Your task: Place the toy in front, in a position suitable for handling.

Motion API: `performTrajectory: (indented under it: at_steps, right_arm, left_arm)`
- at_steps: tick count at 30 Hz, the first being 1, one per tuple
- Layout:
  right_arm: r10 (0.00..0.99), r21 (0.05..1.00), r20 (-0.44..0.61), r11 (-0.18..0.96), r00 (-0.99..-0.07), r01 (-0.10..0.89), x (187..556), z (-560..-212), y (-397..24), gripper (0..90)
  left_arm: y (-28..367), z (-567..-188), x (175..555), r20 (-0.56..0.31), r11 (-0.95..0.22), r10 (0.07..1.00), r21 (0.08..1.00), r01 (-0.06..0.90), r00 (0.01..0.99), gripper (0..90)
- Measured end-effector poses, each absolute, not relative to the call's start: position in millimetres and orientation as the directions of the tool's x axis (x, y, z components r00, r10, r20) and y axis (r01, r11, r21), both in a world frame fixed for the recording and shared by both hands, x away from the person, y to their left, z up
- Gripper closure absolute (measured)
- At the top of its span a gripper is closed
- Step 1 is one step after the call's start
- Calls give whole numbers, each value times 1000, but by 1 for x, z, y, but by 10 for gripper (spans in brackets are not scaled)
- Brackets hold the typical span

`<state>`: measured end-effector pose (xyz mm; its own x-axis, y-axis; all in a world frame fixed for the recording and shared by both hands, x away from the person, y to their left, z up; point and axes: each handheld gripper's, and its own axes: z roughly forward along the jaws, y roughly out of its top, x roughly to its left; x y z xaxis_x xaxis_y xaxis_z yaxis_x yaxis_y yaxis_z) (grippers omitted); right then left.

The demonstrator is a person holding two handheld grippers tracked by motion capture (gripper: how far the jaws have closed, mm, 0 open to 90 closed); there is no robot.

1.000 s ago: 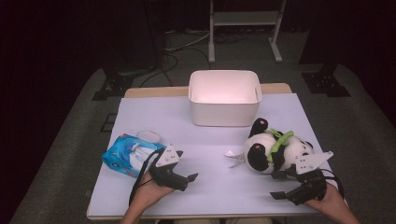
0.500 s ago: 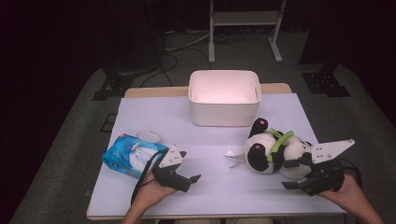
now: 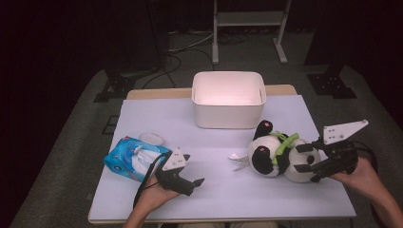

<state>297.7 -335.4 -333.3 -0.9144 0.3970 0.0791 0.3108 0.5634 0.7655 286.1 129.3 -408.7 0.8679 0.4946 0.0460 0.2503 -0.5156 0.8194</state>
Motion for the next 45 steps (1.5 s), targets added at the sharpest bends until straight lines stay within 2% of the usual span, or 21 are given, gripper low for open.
performTrajectory:
  at_steps: [21, 30, 38, 39, 42, 44, 45]
  right_arm:
    - [428, 746, 110, 560, -897, 359, 356, -330, -357, 274]
    - [406, 732, 126, 578, -905, 361, 372, -335, -350, 300]
    - [365, 715, 135, 607, -921, 346, 376, -341, -340, 433]
    - [362, 712, 137, 611, -922, 346, 376, -342, -339, 493]
    - [354, 713, 141, 612, -925, 343, 376, -342, -339, 542]
    - [354, 703, 140, 622, -925, 345, 376, -343, -338, 593]
    - [345, 703, 153, 621, -926, 347, 376, -344, -337, 646]
  left_arm:
    - [131, -411, 289, 36, -515, 501, 815, 265, 865, 70]
    - [132, -412, 289, 35, -522, 501, 809, 270, 865, 70]
    - [134, -412, 288, 34, -522, 505, 808, 274, 863, 70]
    - [135, -412, 288, 35, -522, 506, 808, 273, 862, 70]
    - [135, -411, 287, 35, -519, 509, 809, 274, 860, 70]
    - [136, -410, 287, 35, -521, 507, 809, 274, 861, 70]
    - [137, -410, 287, 37, -517, 509, 812, 271, 860, 70]
